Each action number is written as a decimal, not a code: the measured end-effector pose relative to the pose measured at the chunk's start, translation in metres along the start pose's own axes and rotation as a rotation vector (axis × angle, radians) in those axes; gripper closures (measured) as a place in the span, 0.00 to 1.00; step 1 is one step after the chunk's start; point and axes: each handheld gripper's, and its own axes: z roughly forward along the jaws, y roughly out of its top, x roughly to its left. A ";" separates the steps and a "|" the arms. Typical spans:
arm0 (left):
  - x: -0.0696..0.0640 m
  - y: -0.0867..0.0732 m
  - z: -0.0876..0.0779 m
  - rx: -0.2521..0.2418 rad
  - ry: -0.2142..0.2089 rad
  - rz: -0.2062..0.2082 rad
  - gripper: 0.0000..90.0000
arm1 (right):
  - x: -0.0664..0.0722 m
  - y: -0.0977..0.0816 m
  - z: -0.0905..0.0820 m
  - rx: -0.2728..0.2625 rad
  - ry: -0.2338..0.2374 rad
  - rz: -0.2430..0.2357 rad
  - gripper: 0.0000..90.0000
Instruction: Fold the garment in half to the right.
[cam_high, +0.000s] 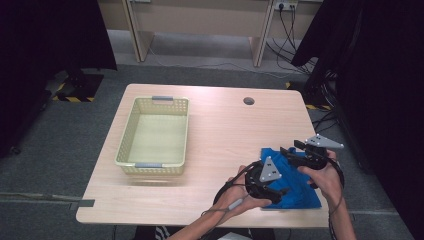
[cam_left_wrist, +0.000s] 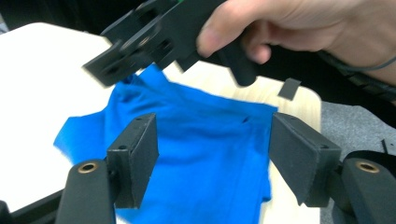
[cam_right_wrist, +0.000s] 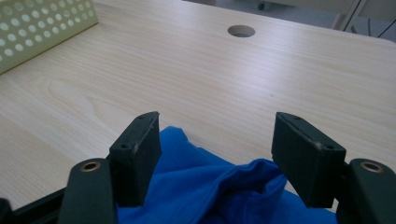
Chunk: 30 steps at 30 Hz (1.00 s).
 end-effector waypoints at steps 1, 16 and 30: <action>0.000 0.000 0.000 0.000 0.000 0.000 0.36 | 0.001 0.000 -0.002 -0.003 -0.008 -0.001 0.36; 0.017 -0.047 0.034 0.156 0.062 -0.049 0.33 | 0.009 -0.027 -0.001 0.133 -0.089 -0.041 0.32; 0.019 -0.060 0.038 0.197 0.076 -0.051 0.34 | -0.008 -0.053 0.009 0.228 -0.155 -0.031 0.35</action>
